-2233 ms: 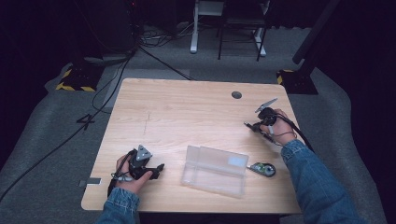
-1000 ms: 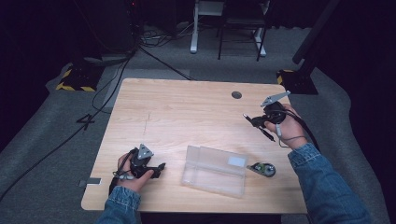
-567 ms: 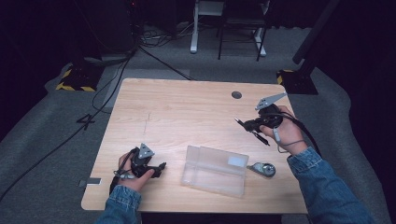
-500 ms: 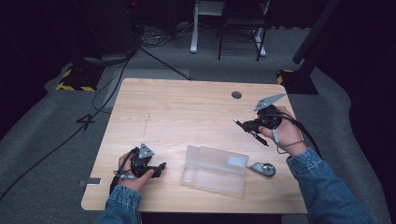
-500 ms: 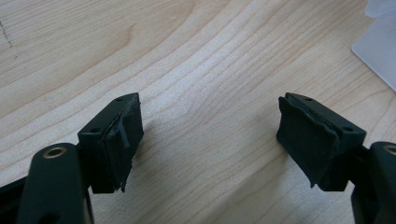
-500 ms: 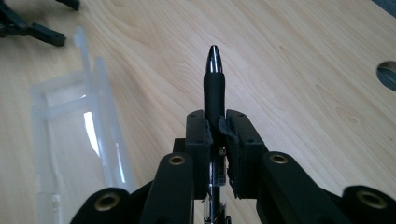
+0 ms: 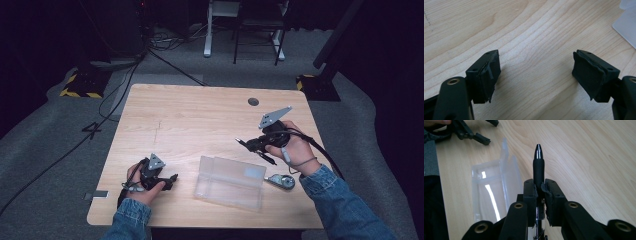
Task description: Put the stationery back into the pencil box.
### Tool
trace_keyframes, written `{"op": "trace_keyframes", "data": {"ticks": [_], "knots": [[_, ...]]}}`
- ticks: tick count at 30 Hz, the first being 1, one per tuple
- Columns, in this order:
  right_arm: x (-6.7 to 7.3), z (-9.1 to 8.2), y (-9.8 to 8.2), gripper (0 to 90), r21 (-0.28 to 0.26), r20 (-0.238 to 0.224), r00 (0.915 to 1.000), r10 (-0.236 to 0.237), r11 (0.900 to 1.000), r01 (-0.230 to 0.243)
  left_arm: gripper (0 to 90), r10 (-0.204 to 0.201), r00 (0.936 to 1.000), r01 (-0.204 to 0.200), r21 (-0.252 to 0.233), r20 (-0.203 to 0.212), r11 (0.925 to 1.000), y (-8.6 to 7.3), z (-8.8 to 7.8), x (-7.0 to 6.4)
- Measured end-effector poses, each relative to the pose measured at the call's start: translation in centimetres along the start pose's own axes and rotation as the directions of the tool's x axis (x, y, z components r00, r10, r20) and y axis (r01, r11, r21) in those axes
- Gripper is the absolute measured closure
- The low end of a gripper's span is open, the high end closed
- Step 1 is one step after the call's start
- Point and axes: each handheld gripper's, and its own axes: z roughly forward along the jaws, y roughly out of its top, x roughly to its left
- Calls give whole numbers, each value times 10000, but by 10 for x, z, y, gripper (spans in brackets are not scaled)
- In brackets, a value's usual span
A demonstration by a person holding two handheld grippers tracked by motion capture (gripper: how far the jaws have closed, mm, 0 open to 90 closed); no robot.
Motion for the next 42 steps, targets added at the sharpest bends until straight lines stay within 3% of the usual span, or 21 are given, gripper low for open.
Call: {"op": "trace_keyframes", "data": {"ticks": [9, 17, 28, 42], "knots": [[23, 15, 7, 801, 8, -813, 9957, -455, 9990, 457, 225, 10, 10000, -10, 1, -12, 10000, 0, 0, 0], [38, 44, 4, 800, 267, -1377, 9865, -885, 9953, 930, 223, 95, 10000, -95, 8, -17, 10000, 0, 0, 1], [52, 67, -3, 800, 486, -1523, 9745, -1646, 9836, 1737, 223, 97, 10000, -97, 8, -9, 10000, 0, 0, 1], [55, 85, -22, 800, 634, -1809, 9661, -1843, 9781, 1984, 222, 93, 10000, -93, 49, -12, 9999, 1, 0, 0]]}}
